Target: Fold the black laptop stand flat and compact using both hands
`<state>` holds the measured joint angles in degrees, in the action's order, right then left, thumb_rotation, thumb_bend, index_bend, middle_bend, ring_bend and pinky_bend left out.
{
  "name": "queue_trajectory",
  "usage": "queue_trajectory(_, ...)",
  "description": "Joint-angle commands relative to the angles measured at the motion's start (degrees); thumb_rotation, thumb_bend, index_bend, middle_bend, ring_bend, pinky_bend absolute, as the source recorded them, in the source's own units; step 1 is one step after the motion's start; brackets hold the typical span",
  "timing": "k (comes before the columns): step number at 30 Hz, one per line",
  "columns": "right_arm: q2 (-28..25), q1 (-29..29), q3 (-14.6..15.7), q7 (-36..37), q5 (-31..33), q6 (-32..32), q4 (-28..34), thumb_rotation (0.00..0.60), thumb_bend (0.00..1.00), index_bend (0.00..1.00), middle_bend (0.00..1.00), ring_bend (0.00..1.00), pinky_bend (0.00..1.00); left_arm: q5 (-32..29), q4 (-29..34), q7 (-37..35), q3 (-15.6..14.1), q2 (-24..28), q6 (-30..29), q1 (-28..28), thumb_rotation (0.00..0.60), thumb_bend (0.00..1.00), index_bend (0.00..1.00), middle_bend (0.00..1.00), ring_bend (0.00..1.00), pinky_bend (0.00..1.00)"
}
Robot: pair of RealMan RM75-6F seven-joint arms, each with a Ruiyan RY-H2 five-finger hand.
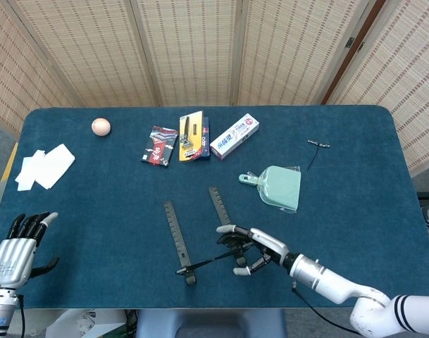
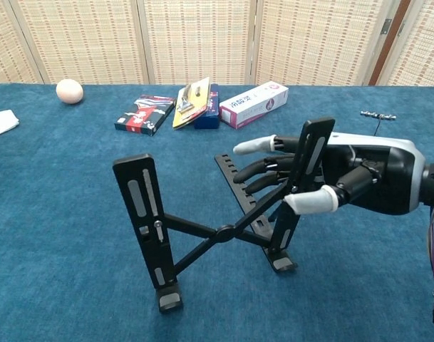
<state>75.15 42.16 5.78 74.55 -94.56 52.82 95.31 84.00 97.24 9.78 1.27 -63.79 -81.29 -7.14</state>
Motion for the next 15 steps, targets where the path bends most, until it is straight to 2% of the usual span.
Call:
queue_trajectory(1,-0.39,0.34,0.63,3.49,1.01,-1.36,0.71,0.600,0.08,0.17,0.27,0.20,0.22,-0.10,0.05,0.08,-0.01,0.06,0.08,0.00,0.600,0.17,0.12,0.14,0.11,0.03)
queue_trajectory(8,-1.69,1.23,1.89,9.54,0.75,-3.23,1.34,0.600,0.08,0.14,0.25,0.18,0.22,0.02,-0.01,0.08,0.03,-0.01,0.78,-0.50,0.600,0.17,0.12,0.14,0.11,0.03)
queue_trajectory(15,-2.39,1.05,1.97,8.88,0.13,-2.05,0.91,0.600,0.08,0.14,0.25,0.18,0.22,-0.20,-0.02,-2.83,0.12,0.30,3.87,-2.13,0.600,0.17,0.12,0.14,0.11,0.03)
